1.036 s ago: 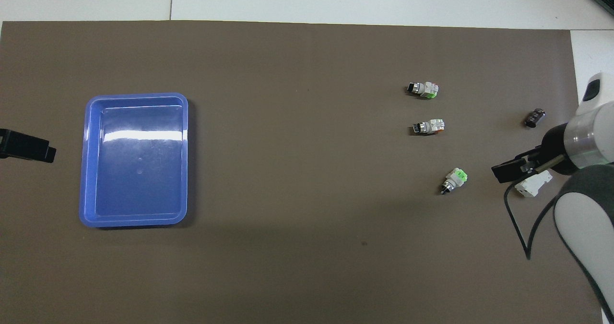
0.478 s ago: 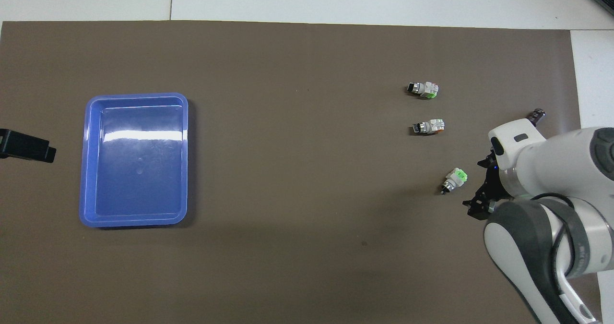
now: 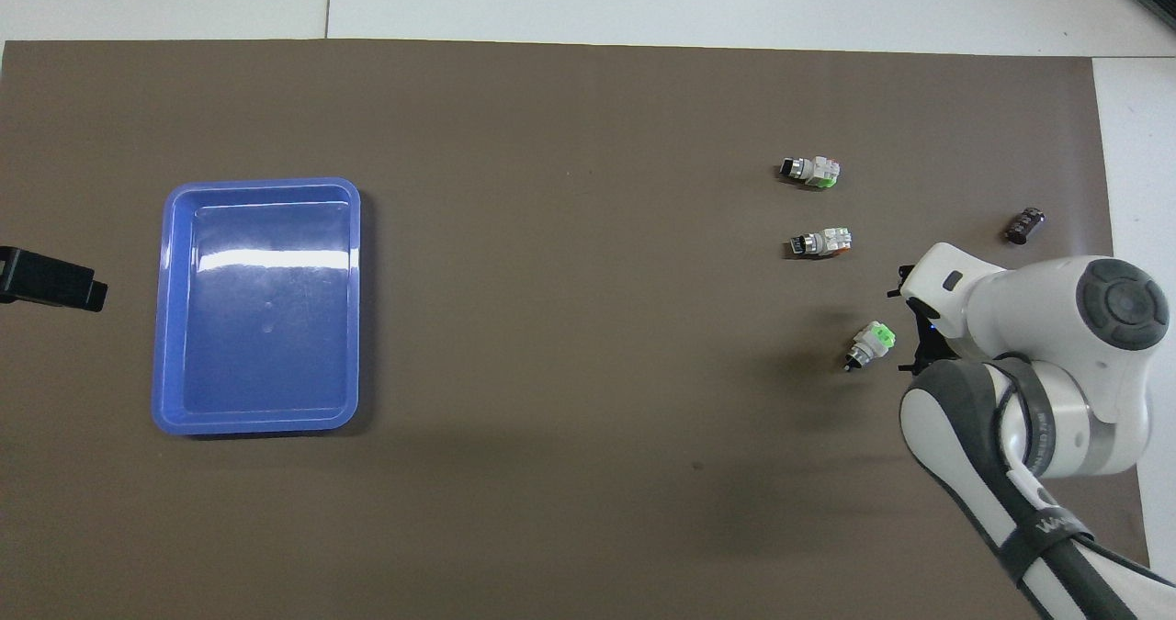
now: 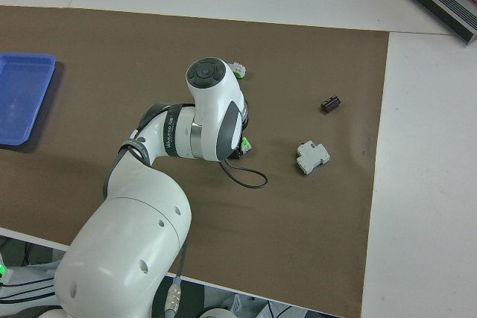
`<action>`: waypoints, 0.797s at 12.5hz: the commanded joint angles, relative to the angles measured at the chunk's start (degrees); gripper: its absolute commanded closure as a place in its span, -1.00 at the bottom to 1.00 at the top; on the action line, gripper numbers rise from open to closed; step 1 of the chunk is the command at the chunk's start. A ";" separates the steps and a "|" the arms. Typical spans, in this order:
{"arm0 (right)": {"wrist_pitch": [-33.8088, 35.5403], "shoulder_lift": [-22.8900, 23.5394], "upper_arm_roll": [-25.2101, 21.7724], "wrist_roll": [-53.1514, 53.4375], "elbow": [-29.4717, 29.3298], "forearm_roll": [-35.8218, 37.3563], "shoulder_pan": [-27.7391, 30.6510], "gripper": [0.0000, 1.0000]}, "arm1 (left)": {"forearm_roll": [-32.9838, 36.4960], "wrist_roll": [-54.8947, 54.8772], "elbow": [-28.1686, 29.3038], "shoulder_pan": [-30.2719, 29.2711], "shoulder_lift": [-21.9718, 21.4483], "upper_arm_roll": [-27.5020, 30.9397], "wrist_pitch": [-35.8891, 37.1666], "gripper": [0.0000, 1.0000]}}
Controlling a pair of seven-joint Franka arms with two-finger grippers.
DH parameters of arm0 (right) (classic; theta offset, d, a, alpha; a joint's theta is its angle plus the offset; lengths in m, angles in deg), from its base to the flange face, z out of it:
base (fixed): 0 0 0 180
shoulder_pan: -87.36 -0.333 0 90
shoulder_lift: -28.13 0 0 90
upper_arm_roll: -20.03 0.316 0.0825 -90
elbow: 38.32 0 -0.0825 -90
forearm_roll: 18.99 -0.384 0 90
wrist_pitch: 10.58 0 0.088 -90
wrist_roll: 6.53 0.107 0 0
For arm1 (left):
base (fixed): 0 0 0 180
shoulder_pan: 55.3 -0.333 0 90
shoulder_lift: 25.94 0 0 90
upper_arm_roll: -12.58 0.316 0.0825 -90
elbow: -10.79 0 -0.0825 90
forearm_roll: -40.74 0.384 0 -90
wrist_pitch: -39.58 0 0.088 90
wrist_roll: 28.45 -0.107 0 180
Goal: Turn and place switch with both arms
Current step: 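Reach the right gripper down to the green-topped switch nearest the robot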
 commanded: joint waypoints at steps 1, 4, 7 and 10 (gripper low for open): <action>-7.88 0.18 0.30 -6.51 3.69 -0.76 -0.44 -1.00 | 1.01 -0.14 1.68 -0.01 -1.52 0.07 -0.06 -1.00; -10.90 0.80 0.22 -9.86 4.76 -0.68 -1.84 -1.00 | 1.01 -0.14 1.68 -0.01 -1.43 0.07 -0.06 -1.00; -12.91 0.53 0.13 -14.17 6.42 -0.68 -1.14 -1.00 | 1.01 -0.14 1.68 -0.01 -1.52 0.07 -0.06 -1.00; -17.13 0.71 0.13 -16.01 8.62 -0.59 -0.53 -1.00 | 1.01 -0.14 1.68 -0.01 -1.52 0.07 -0.06 -1.00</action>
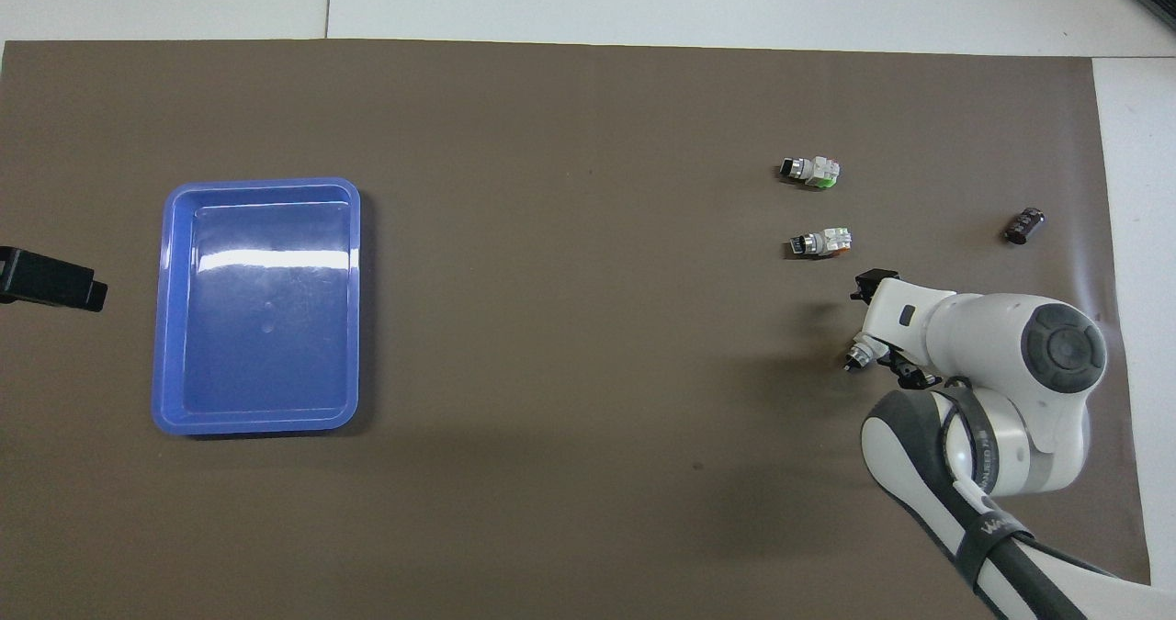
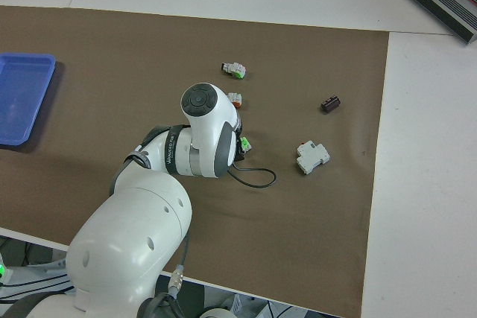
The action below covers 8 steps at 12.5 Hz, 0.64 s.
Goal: Turn and place switch with both arms
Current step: 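Reach the right gripper down to the green-topped switch nearest the robot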
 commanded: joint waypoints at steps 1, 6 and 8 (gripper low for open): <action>-4.48 -0.32 0.10 -3.24 3.11 -0.59 1.77 -1.00 | 0.93 -0.14 1.68 -0.01 -1.52 0.07 -0.07 -1.00; -5.11 -0.32 0.10 -3.15 3.73 -0.59 1.87 -0.85 | 0.93 -0.14 1.68 -0.01 -1.52 0.07 -0.07 -1.00; -5.20 -0.49 0.10 -2.63 4.34 -0.59 1.69 -0.79 | 1.01 -0.14 1.68 -0.01 -1.52 0.07 -0.07 -1.00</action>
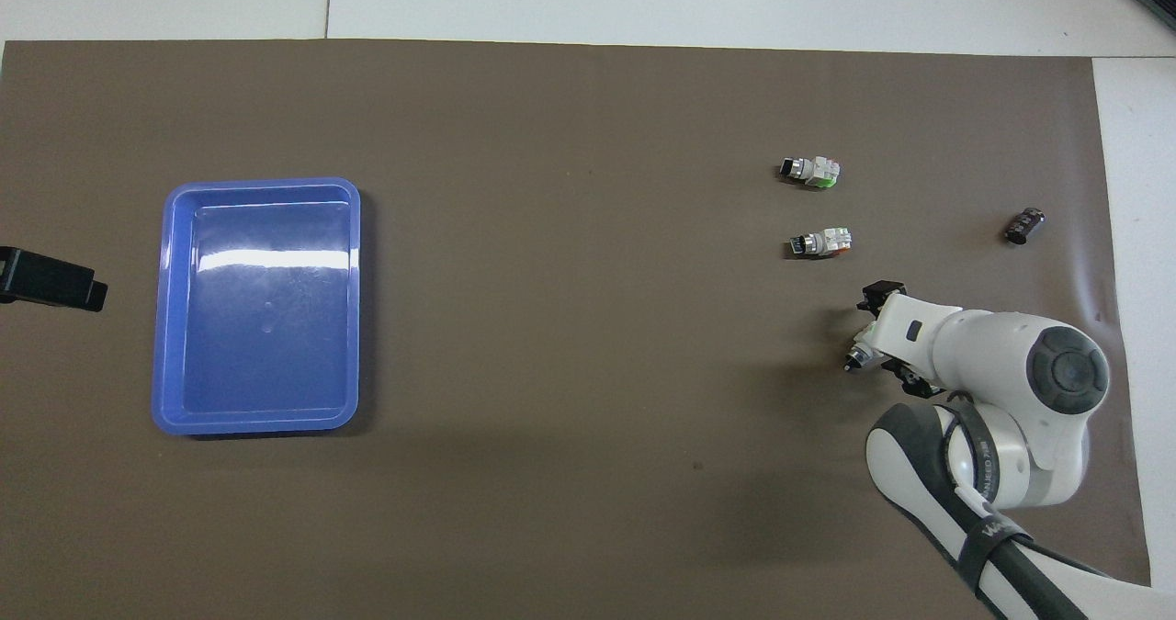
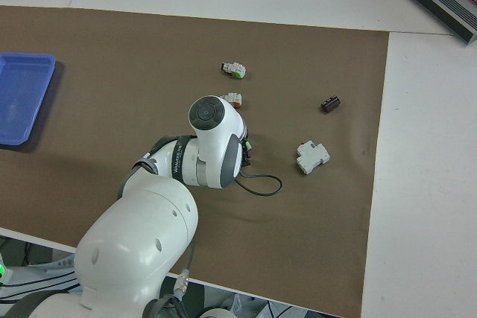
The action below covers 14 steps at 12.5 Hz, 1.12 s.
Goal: Turn and place switch with both arms
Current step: 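Close the right gripper on the green-topped switch and lift it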
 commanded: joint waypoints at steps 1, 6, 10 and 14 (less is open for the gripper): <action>-2.47 -0.63 0.24 -1.07 1.81 -0.59 0.27 -0.68 | 1.01 -0.14 1.68 -0.01 -1.52 0.07 -0.07 -1.00; -1.52 -0.81 0.33 1.30 2.08 -0.51 0.00 1.00 | 1.01 -0.14 1.68 -0.01 -1.52 0.07 -0.07 -1.00; 11.97 -0.72 0.50 4.44 -4.05 -3.73 -3.15 1.00 | 1.01 -0.14 1.68 -0.01 -1.52 0.07 -0.07 -1.00; 20.19 0.68 0.50 9.64 -12.24 -20.67 -10.88 1.00 | 0.93 -0.14 1.68 -0.01 -1.52 0.07 0.02 -1.00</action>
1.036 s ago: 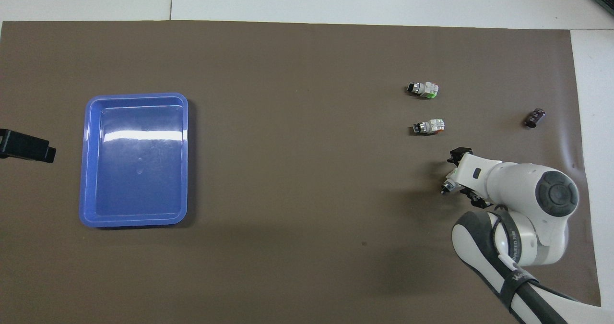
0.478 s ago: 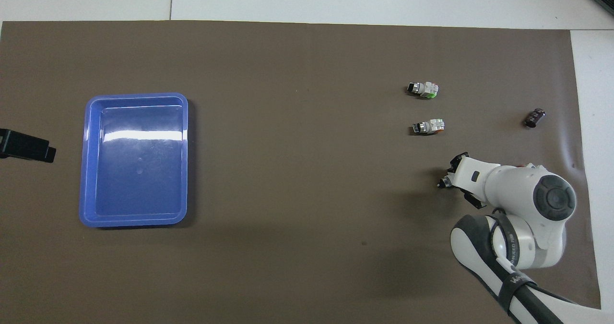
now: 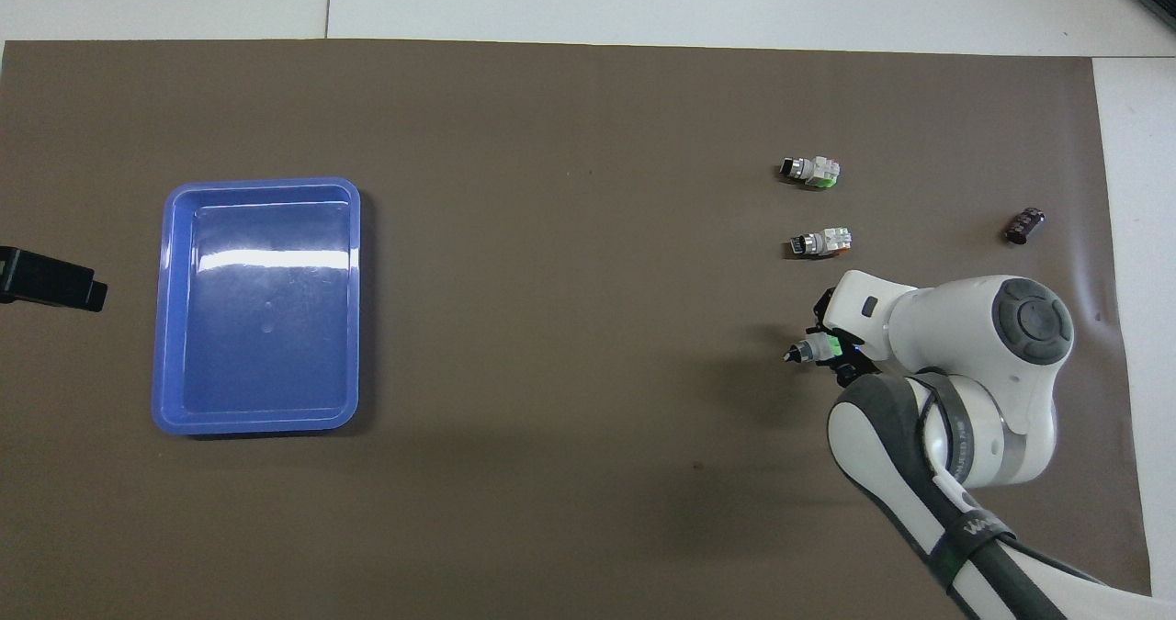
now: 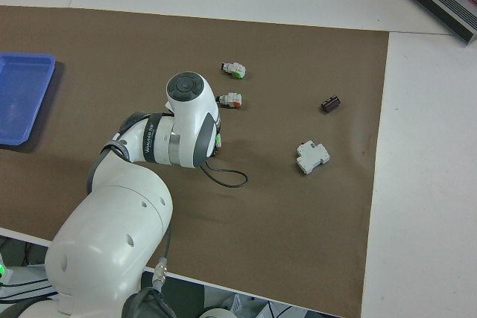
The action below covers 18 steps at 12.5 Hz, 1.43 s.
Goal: Turn and place switch with both arms
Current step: 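Carry the switch toward the tray while the left gripper reaches out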
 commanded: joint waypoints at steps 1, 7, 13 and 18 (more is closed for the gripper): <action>4.38 1.27 0.02 4.00 -5.63 -10.06 -4.10 1.00 | 1.01 -0.22 1.68 -0.01 -1.52 0.07 0.00 -1.00; 19.77 -1.11 4.05 31.32 -19.00 -13.79 -8.60 1.00 | 0.93 -0.14 1.68 -0.01 -1.52 0.07 0.00 -1.00; 21.97 0.39 11.09 46.11 -26.39 -14.58 -8.60 1.00 | 1.01 -0.05 2.82 -0.01 -2.31 0.07 2.54 -1.00; 23.04 -0.31 13.20 40.59 -30.44 -23.52 -8.51 1.00 | 0.75 2.31 6.16 0.34 -3.54 -0.28 -2.72 -0.98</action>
